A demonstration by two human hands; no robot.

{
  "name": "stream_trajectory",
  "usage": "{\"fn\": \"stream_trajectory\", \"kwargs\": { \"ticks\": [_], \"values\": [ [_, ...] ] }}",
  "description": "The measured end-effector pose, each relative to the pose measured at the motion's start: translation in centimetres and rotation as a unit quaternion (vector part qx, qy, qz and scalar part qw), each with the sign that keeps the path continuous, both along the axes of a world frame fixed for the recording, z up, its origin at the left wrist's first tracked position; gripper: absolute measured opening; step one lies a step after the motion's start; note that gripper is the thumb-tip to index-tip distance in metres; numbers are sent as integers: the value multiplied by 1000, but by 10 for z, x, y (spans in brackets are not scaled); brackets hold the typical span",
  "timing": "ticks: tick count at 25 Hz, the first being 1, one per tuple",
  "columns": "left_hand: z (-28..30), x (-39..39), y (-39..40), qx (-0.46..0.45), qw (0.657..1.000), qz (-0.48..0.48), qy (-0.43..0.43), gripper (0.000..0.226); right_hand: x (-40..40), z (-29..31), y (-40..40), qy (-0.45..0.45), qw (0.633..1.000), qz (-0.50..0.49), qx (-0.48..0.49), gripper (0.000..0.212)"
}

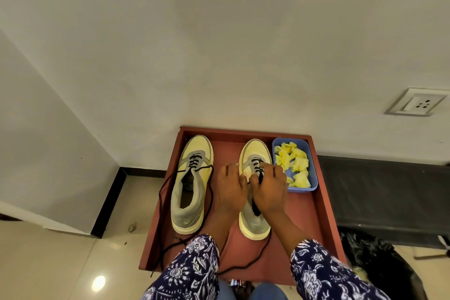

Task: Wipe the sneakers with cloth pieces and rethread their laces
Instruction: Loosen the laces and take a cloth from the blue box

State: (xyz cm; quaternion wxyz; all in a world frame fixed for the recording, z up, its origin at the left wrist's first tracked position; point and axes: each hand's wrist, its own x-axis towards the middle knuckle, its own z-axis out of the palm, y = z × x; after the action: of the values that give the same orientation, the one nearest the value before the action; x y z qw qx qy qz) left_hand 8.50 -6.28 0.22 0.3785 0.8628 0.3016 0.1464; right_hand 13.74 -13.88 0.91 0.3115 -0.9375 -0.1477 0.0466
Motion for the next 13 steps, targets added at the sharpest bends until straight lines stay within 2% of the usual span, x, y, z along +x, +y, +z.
{"fn": "stream_trajectory", "kwargs": {
  "ticks": [3,8,13],
  "values": [
    [11,-12,23,-9,999,32,-14,41,-14,6,19,0,999,40,21,68],
    [4,-39,67,11,995,91,-26,27,-33,3,48,37,993,115,-3,49],
    [-15,-66,101,6,993,117,14,33,-43,-10,74,74,979,189,12,52]
  ]
}}
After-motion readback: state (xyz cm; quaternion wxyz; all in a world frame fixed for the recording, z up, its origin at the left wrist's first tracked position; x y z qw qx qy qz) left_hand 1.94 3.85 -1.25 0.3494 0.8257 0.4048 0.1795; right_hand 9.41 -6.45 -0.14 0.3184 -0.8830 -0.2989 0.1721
